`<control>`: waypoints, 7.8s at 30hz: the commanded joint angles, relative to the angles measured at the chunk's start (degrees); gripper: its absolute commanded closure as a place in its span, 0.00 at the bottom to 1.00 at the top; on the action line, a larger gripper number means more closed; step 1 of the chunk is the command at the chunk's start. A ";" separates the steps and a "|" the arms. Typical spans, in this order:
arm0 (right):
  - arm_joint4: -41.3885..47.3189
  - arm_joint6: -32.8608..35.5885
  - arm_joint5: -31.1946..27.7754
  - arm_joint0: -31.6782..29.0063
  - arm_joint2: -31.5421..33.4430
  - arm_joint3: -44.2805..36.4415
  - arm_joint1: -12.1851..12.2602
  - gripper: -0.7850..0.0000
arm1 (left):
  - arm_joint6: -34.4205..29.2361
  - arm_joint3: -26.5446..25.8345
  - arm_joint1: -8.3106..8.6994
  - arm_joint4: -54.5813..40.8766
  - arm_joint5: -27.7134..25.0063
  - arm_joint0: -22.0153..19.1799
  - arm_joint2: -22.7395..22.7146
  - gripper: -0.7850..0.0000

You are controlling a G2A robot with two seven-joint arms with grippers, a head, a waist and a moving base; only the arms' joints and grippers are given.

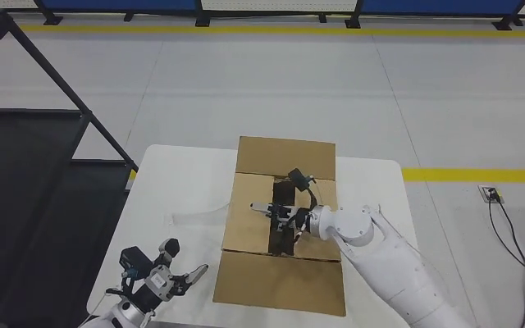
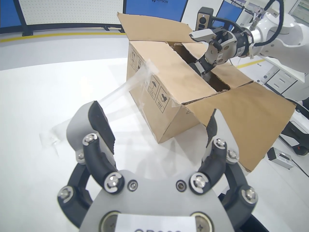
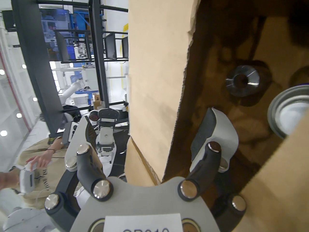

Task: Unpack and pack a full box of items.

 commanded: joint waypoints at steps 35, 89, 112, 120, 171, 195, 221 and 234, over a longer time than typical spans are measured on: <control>18.40 0.92 -8.24 6.94 -5.78 3.28 -7.58 0.00 | -13.89 -4.10 -1.21 -2.36 17.62 -10.82 9.23 0.00; 15.21 14.96 -11.47 -22.00 33.94 -22.15 4.21 0.00 | -6.34 -13.18 0.12 -8.21 17.12 -1.42 -7.58 0.00; 22.35 23.31 -19.09 -31.38 53.55 -18.52 7.77 0.00 | -31.72 -7.92 -3.45 -12.67 24.68 -34.24 28.52 0.00; 22.35 23.31 -19.09 -31.38 53.55 -18.52 7.77 0.00 | -31.72 -7.92 -3.45 -12.67 24.68 -34.24 28.52 0.00; 29.20 28.47 -20.55 -28.09 58.44 -9.42 11.92 0.00 | -45.78 23.80 -11.27 -51.35 23.85 -53.37 44.15 0.00; 42.28 30.98 -24.17 -27.11 66.07 4.45 13.66 0.00 | -37.28 29.02 -19.20 -50.82 27.23 -63.52 57.85 0.00; 43.23 31.84 -24.52 -20.48 67.87 16.90 16.01 0.00 | -38.54 53.09 -30.73 -56.57 23.00 -71.55 65.51 0.00; 45.04 29.13 -22.92 -16.78 66.06 17.01 16.35 0.00 | -37.26 38.03 -26.43 -51.74 19.62 -68.00 53.34 0.00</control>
